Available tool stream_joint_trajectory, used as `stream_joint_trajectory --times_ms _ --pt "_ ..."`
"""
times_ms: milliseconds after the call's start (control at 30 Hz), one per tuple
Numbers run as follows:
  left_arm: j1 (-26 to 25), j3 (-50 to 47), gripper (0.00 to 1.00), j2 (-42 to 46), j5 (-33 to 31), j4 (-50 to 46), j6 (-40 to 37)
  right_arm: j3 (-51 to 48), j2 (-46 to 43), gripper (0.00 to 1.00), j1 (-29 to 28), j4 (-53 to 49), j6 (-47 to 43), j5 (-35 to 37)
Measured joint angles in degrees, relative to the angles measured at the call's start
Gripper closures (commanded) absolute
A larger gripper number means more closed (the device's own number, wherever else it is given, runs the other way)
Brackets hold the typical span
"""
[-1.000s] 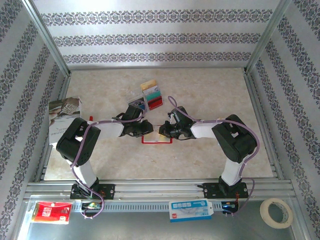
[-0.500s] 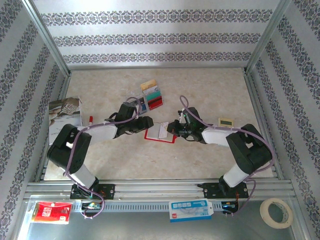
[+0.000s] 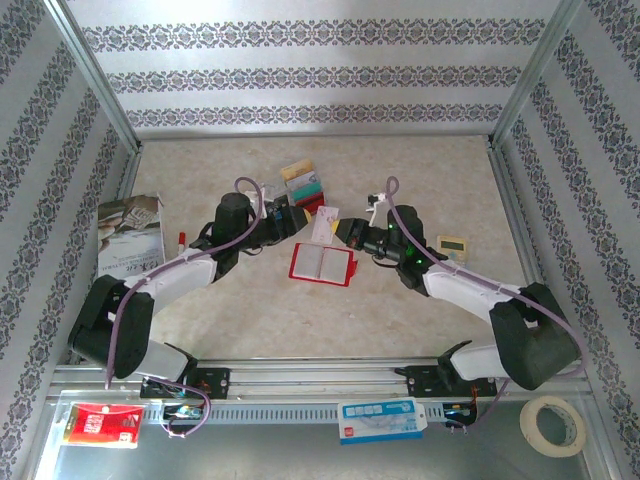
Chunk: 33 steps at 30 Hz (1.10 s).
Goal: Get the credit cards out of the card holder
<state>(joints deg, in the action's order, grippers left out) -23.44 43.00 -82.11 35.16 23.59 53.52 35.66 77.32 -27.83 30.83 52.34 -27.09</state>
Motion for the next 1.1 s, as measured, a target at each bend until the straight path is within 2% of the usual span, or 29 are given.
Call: stream_joint_trajectory --times_ms 233,467,733,1100 --pt "-0.07 -2.16 0.23 -0.09 2.86 13.33 9.73 -0.07 -0.28 1.00 1.90 9.70 7.28 -1.51" --pt "-0.22 -2.16 0.28 -0.52 3.93 15.80 12.74 -0.13 2.99 1.00 2.99 21.35 16.48 -3.08" --pt "-0.63 -1.60 0.50 -2.14 5.57 16.74 13.31 -0.22 5.77 1.00 2.99 26.97 21.11 -3.48" --pt "-0.87 -0.68 0.67 -6.10 6.88 26.12 16.92 -0.22 8.22 1.00 2.97 29.29 22.93 -3.89"
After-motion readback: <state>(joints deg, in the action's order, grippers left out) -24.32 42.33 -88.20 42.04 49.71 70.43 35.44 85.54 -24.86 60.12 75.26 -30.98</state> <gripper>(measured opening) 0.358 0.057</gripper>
